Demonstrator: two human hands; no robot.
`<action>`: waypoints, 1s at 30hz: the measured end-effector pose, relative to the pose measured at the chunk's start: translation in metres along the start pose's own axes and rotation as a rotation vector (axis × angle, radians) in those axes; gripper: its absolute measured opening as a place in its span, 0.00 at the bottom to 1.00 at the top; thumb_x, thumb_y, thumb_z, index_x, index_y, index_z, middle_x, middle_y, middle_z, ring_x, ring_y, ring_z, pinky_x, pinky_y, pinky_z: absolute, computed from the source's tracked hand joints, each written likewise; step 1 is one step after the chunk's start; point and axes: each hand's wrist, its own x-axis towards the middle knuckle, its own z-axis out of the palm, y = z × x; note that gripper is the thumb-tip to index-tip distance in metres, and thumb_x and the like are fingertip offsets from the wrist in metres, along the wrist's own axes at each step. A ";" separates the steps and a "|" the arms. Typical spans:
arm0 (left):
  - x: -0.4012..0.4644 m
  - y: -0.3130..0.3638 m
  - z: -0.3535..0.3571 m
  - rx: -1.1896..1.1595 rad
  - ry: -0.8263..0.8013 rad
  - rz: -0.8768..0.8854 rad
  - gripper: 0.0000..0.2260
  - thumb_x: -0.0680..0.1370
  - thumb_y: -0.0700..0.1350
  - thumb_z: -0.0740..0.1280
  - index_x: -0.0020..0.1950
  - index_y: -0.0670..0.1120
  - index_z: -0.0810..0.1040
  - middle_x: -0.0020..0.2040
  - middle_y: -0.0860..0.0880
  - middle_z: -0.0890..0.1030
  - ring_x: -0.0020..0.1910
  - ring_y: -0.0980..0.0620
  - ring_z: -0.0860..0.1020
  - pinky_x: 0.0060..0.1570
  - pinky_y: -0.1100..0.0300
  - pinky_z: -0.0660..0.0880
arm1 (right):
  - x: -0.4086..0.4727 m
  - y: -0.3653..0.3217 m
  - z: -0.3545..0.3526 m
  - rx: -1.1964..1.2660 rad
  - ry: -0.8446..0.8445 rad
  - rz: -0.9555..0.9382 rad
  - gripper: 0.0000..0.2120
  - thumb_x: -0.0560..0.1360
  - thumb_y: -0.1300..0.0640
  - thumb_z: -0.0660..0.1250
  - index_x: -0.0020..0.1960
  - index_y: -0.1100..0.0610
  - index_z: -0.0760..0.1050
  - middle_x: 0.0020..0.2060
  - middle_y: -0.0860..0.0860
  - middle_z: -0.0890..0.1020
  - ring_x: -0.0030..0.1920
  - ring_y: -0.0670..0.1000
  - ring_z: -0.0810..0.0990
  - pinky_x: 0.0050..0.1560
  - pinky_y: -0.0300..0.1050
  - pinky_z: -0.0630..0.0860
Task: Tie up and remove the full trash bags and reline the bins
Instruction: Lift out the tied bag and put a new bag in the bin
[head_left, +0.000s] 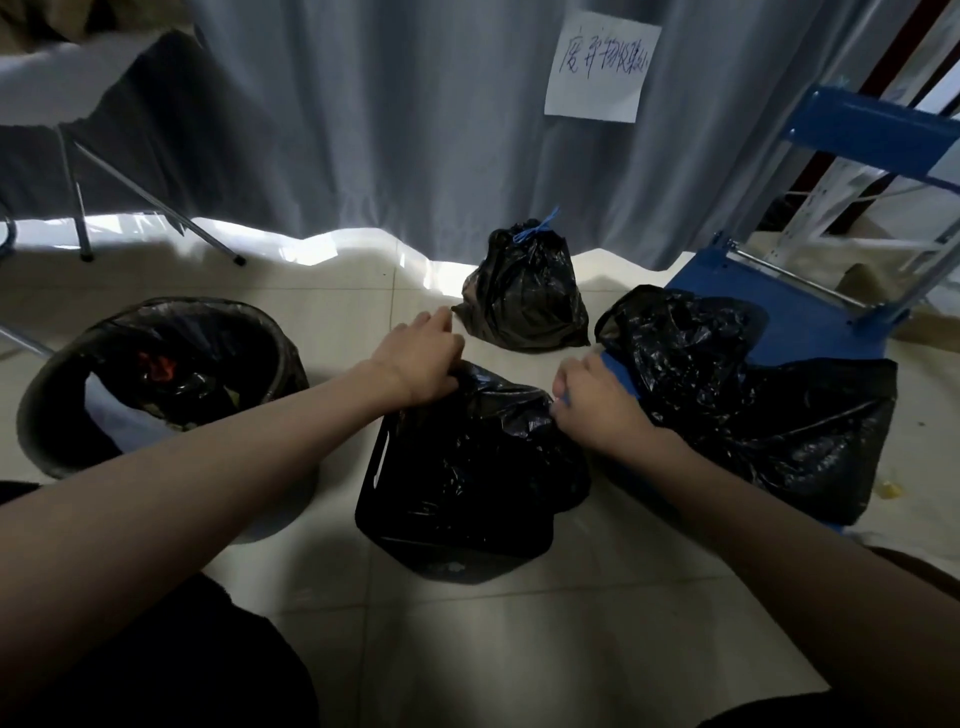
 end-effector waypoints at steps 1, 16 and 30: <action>-0.004 0.005 -0.002 -0.033 0.023 0.031 0.11 0.74 0.50 0.69 0.54 0.46 0.78 0.59 0.45 0.71 0.58 0.43 0.73 0.52 0.51 0.72 | -0.001 -0.004 -0.004 0.066 0.036 -0.062 0.02 0.75 0.59 0.64 0.46 0.55 0.72 0.49 0.52 0.73 0.49 0.54 0.74 0.51 0.54 0.76; -0.054 0.043 0.043 -0.065 -0.264 0.257 0.22 0.73 0.52 0.72 0.66 0.48 0.75 0.64 0.49 0.74 0.64 0.46 0.74 0.57 0.53 0.72 | -0.038 -0.004 -0.007 0.084 -0.168 -0.156 0.09 0.77 0.57 0.65 0.40 0.47 0.70 0.40 0.46 0.76 0.46 0.53 0.76 0.47 0.50 0.76; -0.058 0.021 0.020 -0.656 -0.053 0.087 0.05 0.78 0.41 0.68 0.43 0.50 0.77 0.40 0.49 0.83 0.43 0.51 0.80 0.48 0.59 0.73 | -0.067 -0.018 0.005 -0.172 -0.012 -0.275 0.24 0.72 0.43 0.71 0.62 0.50 0.70 0.54 0.50 0.72 0.55 0.52 0.70 0.53 0.49 0.68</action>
